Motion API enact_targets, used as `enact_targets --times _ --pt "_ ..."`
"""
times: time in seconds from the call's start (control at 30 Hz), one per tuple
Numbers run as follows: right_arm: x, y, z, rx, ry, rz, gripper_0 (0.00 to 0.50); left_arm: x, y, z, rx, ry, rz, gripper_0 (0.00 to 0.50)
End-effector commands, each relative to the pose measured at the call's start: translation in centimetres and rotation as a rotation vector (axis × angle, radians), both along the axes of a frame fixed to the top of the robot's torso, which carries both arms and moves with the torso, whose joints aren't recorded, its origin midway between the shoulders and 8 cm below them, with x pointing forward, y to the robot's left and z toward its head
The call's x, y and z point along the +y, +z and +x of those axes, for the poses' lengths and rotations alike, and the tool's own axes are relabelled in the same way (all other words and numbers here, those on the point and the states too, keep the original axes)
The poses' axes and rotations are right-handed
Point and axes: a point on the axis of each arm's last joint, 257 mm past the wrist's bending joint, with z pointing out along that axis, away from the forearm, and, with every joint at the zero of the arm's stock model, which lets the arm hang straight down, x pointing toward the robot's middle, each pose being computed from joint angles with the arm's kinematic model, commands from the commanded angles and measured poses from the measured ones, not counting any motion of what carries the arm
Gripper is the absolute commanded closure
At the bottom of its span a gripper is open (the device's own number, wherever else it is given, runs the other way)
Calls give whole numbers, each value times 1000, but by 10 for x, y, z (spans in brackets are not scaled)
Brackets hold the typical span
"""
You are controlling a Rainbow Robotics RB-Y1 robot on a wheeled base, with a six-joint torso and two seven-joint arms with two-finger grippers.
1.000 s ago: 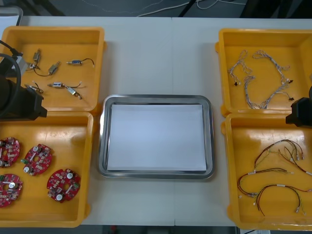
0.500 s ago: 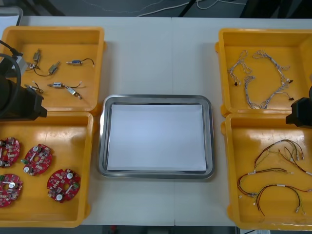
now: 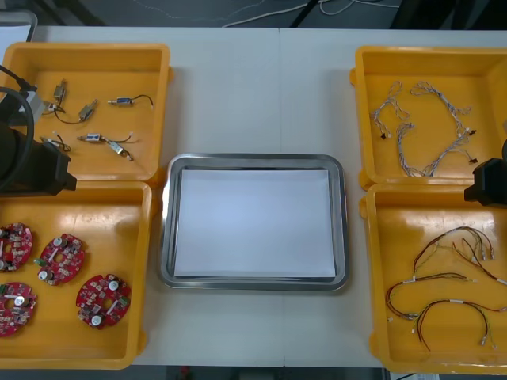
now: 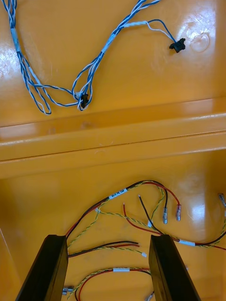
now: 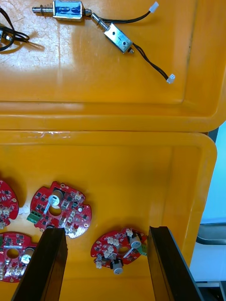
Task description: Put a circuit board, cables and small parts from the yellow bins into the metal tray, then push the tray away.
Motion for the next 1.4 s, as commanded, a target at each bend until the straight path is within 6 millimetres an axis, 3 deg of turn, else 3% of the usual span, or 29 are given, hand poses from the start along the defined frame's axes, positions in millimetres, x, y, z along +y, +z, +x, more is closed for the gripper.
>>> enact_targets --times 0.03,1.4 --pt "2 9 2 -34 28 -5 0 14 14 1 -43 29 25 0" --pt "2 9 2 -34 28 -5 0 14 14 1 -43 29 25 0"
